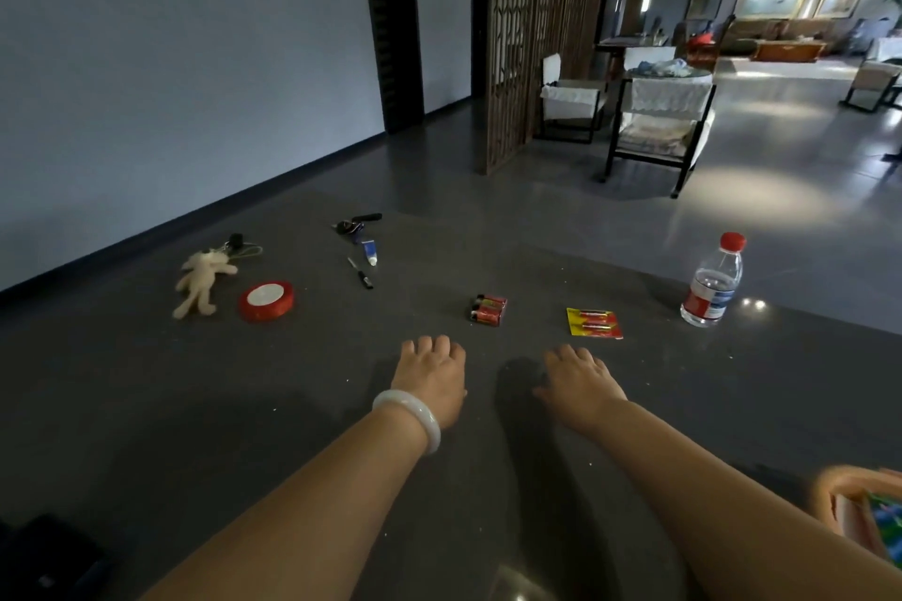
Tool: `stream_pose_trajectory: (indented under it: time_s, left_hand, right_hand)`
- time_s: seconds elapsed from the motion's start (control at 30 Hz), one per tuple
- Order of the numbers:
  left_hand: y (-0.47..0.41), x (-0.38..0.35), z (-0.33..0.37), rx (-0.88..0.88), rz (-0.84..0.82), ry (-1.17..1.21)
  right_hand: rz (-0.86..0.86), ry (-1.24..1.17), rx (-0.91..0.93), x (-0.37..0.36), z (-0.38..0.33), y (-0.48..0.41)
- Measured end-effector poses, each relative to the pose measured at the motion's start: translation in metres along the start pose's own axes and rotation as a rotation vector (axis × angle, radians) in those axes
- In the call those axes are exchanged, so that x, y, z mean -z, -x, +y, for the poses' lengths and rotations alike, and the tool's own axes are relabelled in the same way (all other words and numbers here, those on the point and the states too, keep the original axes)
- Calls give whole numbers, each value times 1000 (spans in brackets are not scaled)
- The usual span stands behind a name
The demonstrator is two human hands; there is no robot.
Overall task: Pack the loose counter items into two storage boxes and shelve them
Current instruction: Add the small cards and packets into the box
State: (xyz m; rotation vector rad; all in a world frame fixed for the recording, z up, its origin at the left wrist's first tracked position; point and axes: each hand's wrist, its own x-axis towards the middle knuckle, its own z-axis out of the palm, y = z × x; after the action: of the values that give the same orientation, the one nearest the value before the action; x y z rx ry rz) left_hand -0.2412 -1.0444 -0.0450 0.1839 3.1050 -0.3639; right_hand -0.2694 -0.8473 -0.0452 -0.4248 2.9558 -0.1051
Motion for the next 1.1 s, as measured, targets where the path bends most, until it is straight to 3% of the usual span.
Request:
stream_pose_trajectory:
  time_s: [0.47, 0.73, 0.9, 1.1]
  left_hand:
    - [-135, -29, 21, -78, 8, 203]
    - [-209, -59, 33, 131, 25, 312]
    - [-229, -76, 39, 140, 39, 279]
    - [-228, -92, 43, 66, 139, 378]
  right_hand:
    - [6, -157, -185, -16, 58, -94]
    - [26, -222, -301, -27, 93, -150]
    - [-19, -220, -311, -43, 110, -169]
    - [77, -163, -301, -55, 114, -167]
